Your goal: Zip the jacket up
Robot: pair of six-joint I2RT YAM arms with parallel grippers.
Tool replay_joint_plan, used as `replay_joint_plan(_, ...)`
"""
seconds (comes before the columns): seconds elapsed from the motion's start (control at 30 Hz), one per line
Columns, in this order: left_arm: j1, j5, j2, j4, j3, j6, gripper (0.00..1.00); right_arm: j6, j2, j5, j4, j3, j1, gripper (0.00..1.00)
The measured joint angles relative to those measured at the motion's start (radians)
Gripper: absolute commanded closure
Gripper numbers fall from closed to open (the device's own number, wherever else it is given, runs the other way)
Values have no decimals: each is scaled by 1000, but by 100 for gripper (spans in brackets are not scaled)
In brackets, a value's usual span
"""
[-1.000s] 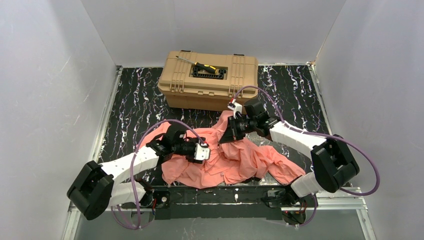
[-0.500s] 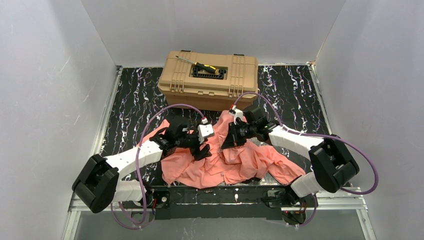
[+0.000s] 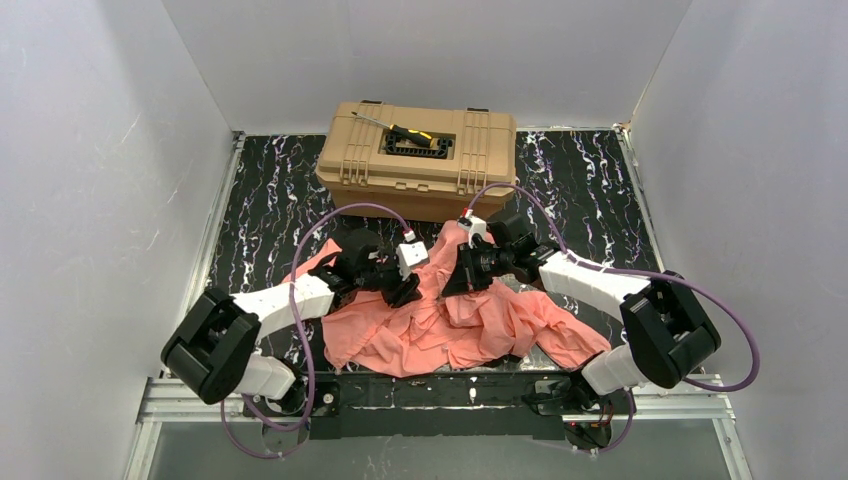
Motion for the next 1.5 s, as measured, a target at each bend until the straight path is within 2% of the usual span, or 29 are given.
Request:
replay_joint_plan(0.17, 5, 8, 45, 20, -7, 47, 59, 2, -8, 0, -2, 0, 0, 99)
replay_joint_plan(0.27, 5, 20, 70, 32, -8, 77, 73, 1, -13, -2, -2, 0, 0, 99)
replay_joint_plan(0.33, 6, 24, 82, 39, -10, 93, 76, 1, -13, -2, -2, 0, 0, 99)
replay_joint_plan(0.53, 6, 37, 97, 64, -28, 156, 75, 2, -13, -4, -2, 0, 0, 99)
replay_joint_plan(0.57, 6, 40, 97, 66, -35, 168, 79, 2, -13, -4, -2, 0, 0, 99)
replay_joint_plan(0.63, 6, 47, 97, 69, -48, 192, 97, 2, -13, -4, -2, 0, 0, 99)
replay_joint_plan(0.67, 5, 51, 97, 70, -53, 204, 100, 2, -13, -4, -2, 0, 0, 99)
replay_joint_plan(0.87, 5, 42, 63, 68, -60, 231, 100, 4, -13, -5, -1, 1, 0, 99)
replay_joint_plan(1.17, 5, 31, -196, 37, -59, 217, 100, 31, 7, -5, 47, 40, 9, 99)
replay_joint_plan(1.5, 5, 26, -328, -40, -90, 209, 99, 46, 56, 2, 124, 85, 38, 99)
